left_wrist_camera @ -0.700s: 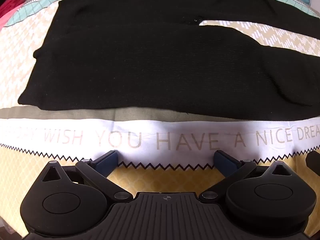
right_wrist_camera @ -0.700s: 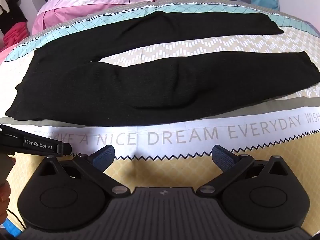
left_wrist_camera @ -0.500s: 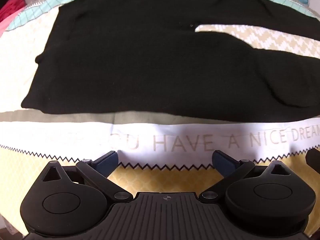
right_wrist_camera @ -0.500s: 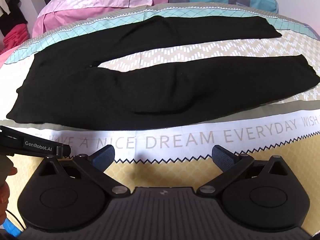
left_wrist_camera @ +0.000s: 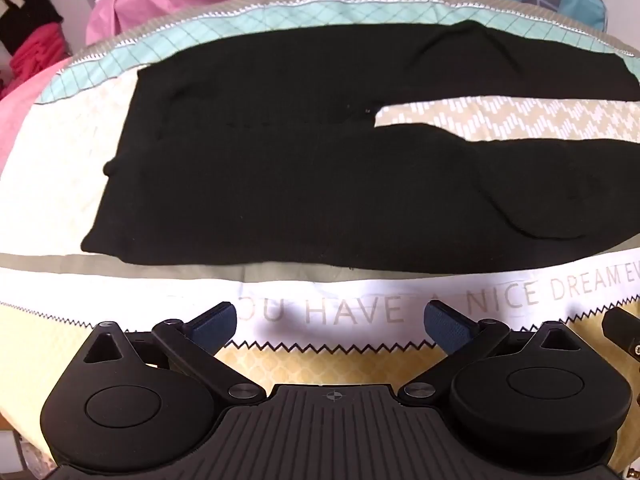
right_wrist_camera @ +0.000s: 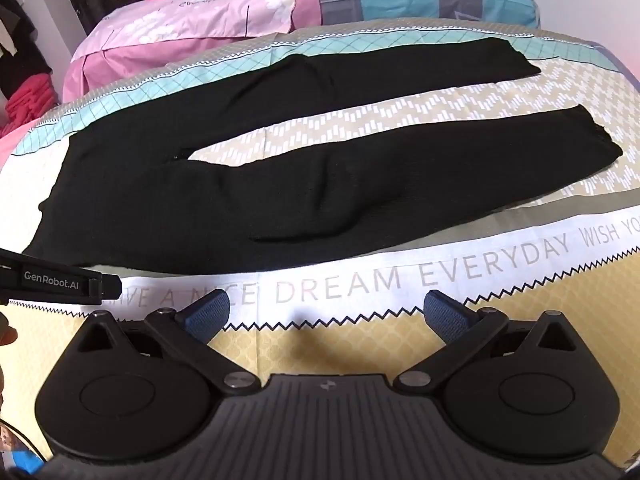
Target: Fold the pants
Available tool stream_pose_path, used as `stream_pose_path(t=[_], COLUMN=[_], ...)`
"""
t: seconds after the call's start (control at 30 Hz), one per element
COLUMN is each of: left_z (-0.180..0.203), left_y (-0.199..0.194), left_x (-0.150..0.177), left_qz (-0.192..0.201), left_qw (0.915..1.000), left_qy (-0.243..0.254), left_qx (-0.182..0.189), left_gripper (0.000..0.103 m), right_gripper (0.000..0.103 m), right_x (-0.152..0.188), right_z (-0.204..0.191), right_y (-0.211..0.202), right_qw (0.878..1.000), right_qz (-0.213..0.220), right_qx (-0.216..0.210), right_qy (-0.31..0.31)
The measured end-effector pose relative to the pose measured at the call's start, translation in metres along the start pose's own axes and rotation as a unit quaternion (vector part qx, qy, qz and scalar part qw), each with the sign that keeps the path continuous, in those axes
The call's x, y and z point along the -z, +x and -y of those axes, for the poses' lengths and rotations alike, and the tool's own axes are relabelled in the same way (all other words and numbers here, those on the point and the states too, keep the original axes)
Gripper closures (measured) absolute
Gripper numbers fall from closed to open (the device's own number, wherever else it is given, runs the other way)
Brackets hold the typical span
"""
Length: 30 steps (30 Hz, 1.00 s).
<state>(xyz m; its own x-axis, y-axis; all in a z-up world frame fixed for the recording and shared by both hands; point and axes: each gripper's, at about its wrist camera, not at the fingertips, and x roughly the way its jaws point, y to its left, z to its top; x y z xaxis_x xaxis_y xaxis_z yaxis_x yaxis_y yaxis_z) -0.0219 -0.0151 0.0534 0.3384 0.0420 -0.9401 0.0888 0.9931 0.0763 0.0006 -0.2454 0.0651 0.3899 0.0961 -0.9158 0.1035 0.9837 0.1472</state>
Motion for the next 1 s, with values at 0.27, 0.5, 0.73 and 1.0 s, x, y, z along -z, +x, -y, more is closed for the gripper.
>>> stream_pose_path(t=[0.27,0.5,0.73,1.0], left_z=[0.002,0.001,-0.003,-0.004], left_y=[-0.007,-0.011,-0.011,-0.011], left_x=[-0.006,-0.009,-0.01,-0.013], left_qz=[0.0,0.005,0.004,0.004], left_qw=[0.9999,0.9998,0.9996,0.9996], left_qy=[-0.005,-0.015,-0.02,-0.022], left_qx=[-0.009,-0.014,-0.017,-0.019], left_gripper=[0.0,0.0,0.0,0.0], right_gripper=[0.0,0.0,0.0,0.0], right_x=[-0.005,-0.006,-0.006,-0.008], right_z=[-0.003,-0.007,-0.011,-0.015], right_y=[-0.005,-0.006,-0.006,-0.005], right_qw=[1.0,1.0,1.0,0.999], right_qz=[0.008,-0.001,-0.002,-0.003], right_qx=[-0.007,-0.022,-0.026,-0.03], right_qy=[0.003,0.009,0.008,0.01])
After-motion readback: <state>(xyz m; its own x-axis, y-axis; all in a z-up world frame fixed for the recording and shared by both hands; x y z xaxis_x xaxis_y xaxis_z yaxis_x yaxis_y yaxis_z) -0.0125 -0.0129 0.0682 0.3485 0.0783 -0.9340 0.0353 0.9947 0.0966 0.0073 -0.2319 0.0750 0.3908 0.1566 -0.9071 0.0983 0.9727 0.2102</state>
